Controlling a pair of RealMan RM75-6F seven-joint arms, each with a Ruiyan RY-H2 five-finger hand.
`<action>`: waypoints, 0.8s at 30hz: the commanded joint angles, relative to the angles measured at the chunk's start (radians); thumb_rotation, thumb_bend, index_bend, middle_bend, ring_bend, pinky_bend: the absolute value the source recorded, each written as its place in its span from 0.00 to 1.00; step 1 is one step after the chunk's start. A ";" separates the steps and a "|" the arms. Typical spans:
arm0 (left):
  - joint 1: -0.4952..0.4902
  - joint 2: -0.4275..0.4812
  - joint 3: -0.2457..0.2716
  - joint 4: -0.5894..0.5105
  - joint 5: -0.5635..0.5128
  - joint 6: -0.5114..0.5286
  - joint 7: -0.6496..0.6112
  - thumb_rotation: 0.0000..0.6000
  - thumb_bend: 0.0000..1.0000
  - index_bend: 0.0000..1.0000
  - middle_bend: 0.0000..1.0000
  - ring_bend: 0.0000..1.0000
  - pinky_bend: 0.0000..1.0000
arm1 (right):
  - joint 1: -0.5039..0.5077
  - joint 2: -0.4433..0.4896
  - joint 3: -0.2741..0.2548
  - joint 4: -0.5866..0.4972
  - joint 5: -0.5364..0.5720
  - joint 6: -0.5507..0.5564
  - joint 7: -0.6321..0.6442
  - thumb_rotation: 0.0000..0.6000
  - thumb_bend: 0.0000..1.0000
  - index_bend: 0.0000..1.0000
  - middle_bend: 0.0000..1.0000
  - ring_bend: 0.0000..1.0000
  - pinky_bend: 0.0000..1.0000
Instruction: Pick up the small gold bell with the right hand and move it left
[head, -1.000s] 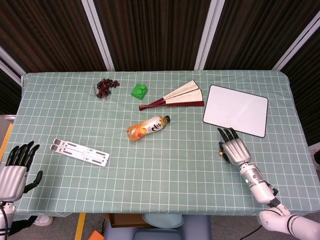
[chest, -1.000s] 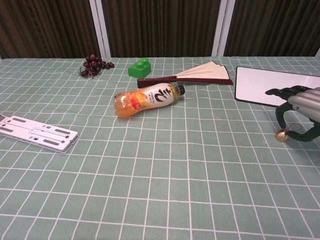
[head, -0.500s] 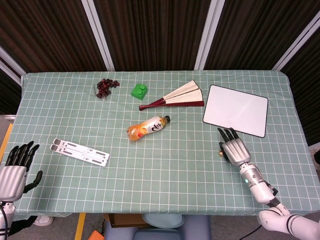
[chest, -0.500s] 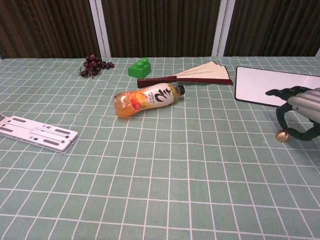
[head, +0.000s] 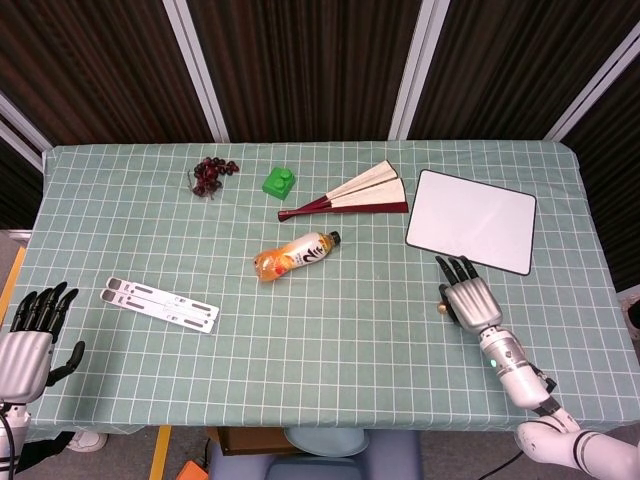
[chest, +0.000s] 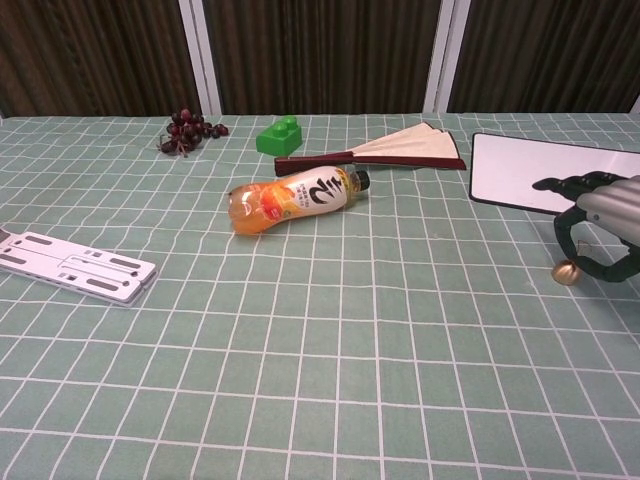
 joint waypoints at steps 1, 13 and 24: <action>0.000 0.001 0.000 0.000 0.000 0.001 -0.001 1.00 0.42 0.03 0.00 0.00 0.05 | -0.003 -0.006 0.001 0.006 -0.004 0.013 -0.003 1.00 0.54 0.77 0.11 0.00 0.00; 0.001 0.001 0.001 0.001 0.004 0.004 -0.002 1.00 0.42 0.03 0.00 0.00 0.05 | 0.006 0.012 0.049 -0.025 -0.006 0.067 0.040 1.00 0.54 0.87 0.18 0.00 0.00; 0.003 0.000 0.001 0.000 0.005 0.008 0.003 1.00 0.42 0.03 0.00 0.00 0.05 | -0.047 0.157 -0.054 -0.228 -0.158 0.167 0.042 1.00 0.55 0.87 0.18 0.00 0.00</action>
